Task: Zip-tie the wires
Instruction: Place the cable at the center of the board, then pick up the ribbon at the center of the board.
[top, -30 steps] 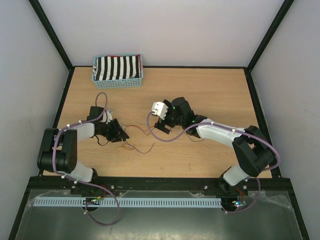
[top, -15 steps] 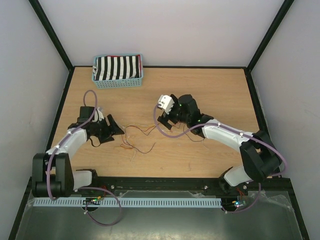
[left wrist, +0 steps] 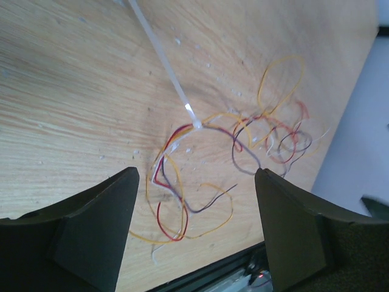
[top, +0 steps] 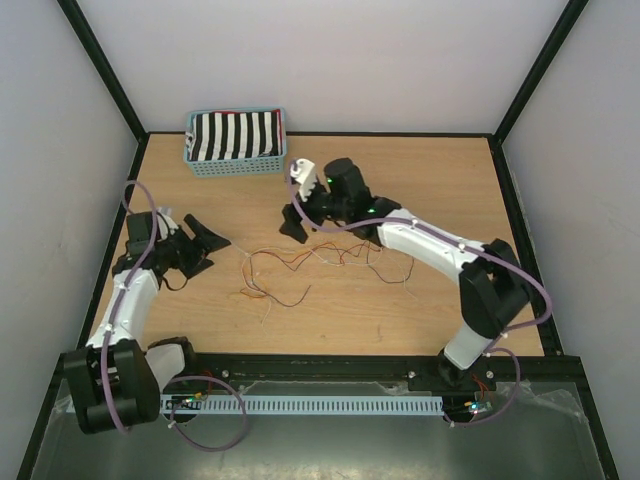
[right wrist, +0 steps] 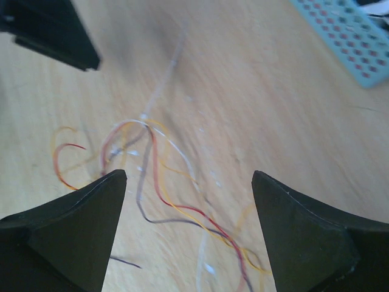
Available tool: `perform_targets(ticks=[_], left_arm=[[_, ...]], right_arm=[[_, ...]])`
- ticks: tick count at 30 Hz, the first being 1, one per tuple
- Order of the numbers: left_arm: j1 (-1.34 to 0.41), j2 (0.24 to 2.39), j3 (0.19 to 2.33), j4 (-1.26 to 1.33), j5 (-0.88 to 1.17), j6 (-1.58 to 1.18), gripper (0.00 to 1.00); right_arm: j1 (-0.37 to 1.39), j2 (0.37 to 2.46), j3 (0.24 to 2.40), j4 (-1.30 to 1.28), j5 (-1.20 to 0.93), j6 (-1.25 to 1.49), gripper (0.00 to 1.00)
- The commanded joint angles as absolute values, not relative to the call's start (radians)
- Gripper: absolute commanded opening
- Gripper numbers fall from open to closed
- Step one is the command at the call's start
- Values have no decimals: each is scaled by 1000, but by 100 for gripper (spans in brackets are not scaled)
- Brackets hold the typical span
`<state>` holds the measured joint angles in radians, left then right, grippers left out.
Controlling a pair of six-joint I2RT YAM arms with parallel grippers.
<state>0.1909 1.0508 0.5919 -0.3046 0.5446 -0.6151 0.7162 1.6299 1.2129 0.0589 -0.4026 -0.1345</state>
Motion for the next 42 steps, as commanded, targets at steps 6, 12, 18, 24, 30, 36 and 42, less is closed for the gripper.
perform_targets(ticks=[6, 12, 18, 24, 30, 36, 42], left_arm=[[292, 1202, 497, 2, 649, -809, 75], [280, 1339, 498, 142, 656, -842, 73], [226, 1472, 533, 239, 622, -872, 71], [164, 1589, 570, 322, 564, -891, 69], [152, 1675, 589, 393, 554, -900, 55], [146, 1685, 579, 412, 554, -893, 49], [138, 1678, 580, 418, 555, -882, 39]], right_arm=[[775, 1921, 1531, -156, -507, 73, 86], [795, 2014, 1590, -171, -500, 109, 84], [799, 2024, 1614, -170, -489, 120, 84], [799, 2024, 1620, -170, -477, 119, 84], [799, 2025, 1619, -171, -462, 95, 84], [799, 2034, 1626, -171, -463, 91, 84], [799, 2042, 1625, -175, -468, 75, 83]])
